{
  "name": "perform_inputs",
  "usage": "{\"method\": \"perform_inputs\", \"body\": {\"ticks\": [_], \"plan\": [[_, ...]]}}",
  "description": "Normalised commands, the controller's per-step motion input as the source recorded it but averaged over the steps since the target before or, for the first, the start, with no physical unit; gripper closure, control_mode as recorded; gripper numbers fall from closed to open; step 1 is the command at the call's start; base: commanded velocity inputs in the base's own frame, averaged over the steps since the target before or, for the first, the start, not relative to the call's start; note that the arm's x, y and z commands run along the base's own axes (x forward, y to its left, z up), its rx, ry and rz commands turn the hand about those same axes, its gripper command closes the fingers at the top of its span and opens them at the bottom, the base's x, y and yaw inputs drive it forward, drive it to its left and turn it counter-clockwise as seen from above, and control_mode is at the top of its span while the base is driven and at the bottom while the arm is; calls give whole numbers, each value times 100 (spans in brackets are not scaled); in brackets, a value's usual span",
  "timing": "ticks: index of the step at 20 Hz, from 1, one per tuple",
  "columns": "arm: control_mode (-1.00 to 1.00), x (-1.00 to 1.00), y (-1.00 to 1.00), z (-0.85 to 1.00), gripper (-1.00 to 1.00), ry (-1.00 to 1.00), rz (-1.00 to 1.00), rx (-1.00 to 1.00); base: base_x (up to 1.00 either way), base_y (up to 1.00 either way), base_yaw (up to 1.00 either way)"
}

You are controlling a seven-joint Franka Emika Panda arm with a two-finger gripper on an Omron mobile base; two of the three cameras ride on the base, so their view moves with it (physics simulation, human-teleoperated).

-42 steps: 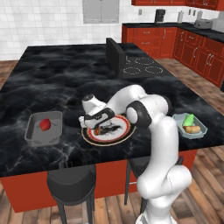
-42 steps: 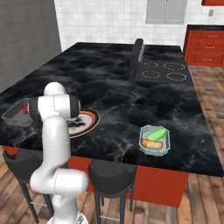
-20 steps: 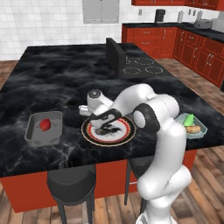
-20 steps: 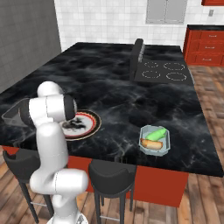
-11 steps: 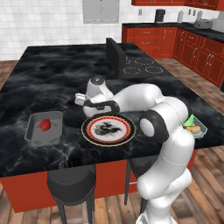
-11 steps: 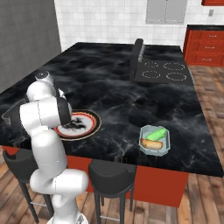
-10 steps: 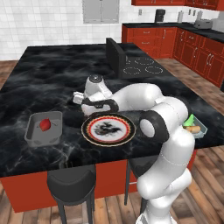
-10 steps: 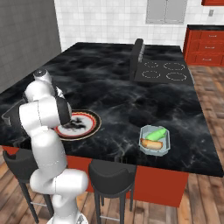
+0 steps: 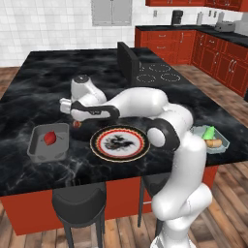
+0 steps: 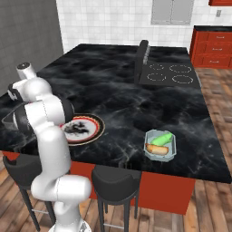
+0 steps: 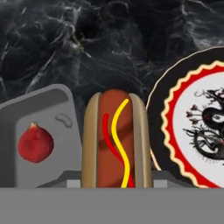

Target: Place one cooked food and one vegetable from the large plate to each tupperware container.

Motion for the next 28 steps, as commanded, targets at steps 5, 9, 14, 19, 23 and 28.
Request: {"method": "perform_inputs", "body": {"ticks": [5, 9, 14, 19, 23, 28], "plan": [[-100, -7, 35, -74, 100, 0, 0, -4, 0, 0, 0], [-100, -1, 27, -31, 100, 0, 0, 0, 0, 0, 0], [-100, 4, 37, 0, 100, -1, 0, 0, 0, 0, 0], [-100, 19, 45, -13, 100, 0, 0, -2, 0, 0, 0], [-100, 25, 38, -49, 100, 1, 0, -3, 0, 0, 0], [-100, 21, 15, -64, 100, 1, 0, -2, 0, 0, 0]]}}
